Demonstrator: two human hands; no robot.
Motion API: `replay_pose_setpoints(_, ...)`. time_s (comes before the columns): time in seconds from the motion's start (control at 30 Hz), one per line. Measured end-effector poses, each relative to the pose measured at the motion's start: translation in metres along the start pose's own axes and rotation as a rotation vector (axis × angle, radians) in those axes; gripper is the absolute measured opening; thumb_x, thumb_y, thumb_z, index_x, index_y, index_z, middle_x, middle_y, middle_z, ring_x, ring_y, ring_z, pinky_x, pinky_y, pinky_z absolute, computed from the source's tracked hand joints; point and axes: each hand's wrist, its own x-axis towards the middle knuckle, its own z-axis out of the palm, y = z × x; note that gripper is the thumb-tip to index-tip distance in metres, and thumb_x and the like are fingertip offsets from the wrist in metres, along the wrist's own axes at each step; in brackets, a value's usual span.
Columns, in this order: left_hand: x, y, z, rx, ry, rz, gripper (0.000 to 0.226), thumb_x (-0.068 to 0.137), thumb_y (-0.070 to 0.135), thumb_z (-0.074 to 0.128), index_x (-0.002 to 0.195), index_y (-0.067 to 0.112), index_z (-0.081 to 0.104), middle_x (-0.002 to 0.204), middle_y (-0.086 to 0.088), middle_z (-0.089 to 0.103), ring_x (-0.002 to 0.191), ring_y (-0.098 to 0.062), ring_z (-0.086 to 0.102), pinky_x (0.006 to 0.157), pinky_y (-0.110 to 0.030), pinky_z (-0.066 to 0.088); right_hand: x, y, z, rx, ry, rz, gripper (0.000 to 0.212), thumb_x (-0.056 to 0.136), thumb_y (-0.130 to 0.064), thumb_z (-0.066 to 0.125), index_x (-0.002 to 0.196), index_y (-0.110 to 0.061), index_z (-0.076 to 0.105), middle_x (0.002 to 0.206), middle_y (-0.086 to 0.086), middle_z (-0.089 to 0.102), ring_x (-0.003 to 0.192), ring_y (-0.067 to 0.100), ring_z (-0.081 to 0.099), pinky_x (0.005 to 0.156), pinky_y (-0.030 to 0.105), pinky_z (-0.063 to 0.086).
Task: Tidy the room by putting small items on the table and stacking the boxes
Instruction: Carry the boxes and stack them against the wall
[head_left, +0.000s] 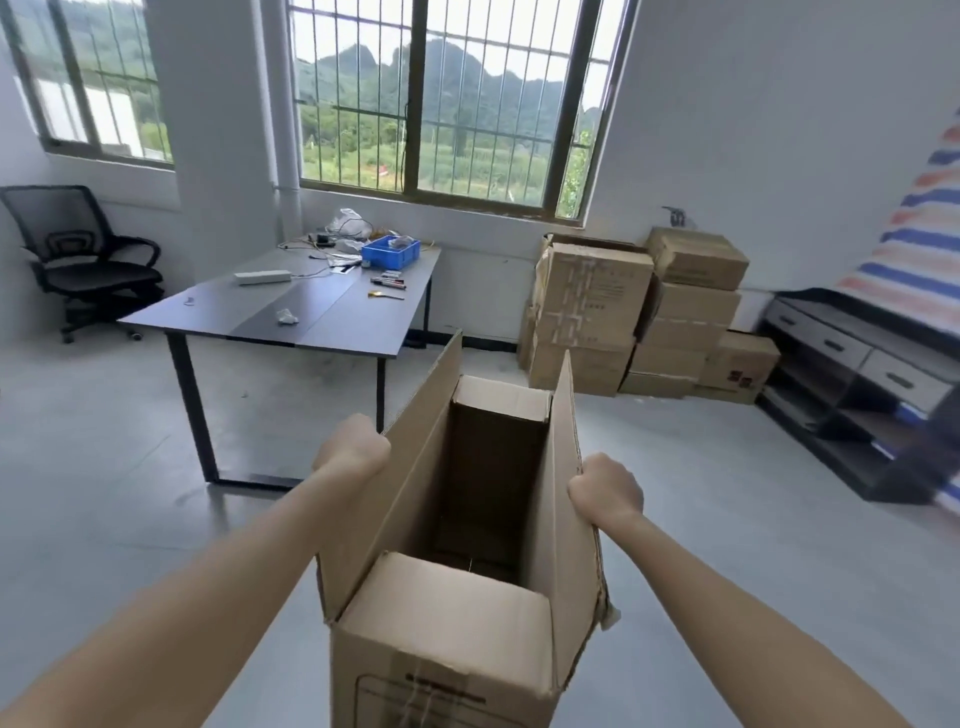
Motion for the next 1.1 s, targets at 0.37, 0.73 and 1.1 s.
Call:
replay_pose_setpoints(0.37,0.163,0.033,0.07,-0.028,-0.119,0.097,0.03,0.084,-0.002,0.039,0.057,0.01,0.03,0.059,-0.004,0.035,0.054,-0.017,0.032,0.047,-0.025,0.021,0.127,-0.014,0.037,-0.075,0.001,0.162,0.028,0.083,0.0,0.042,0.061,-0.013,0.029,0.063,0.0,0.037,0.053,0.012,0.033,0.046,0.025,0.021)
replay_pose_setpoints(0.73,0.326,0.061,0.098,-0.049,-0.22,0.149,0.031,0.082,-0.004,0.04,0.056,0.01,0.031,0.057,-0.002,0.036,0.051,-0.015,0.03,0.046,-0.024,0.02,0.262,-0.072,0.069,-0.17,-0.022,0.274,0.029,0.083,0.0,0.042,0.06,-0.013,0.029,0.062,0.0,0.036,0.052,0.012,0.032,0.045,0.024,0.022)
replay_pose_setpoints(1.1,0.406,0.079,0.12,-0.053,-0.212,0.145,0.035,0.079,-0.005,0.043,0.054,0.012,0.025,0.054,-0.002,0.029,0.05,-0.016,0.024,0.046,-0.024,0.015,0.361,-0.085,0.088,-0.16,-0.035,0.26,0.027,0.079,0.0,0.043,0.06,-0.011,0.026,0.061,0.002,0.035,0.051,0.015,0.029,0.046,0.025,0.019)
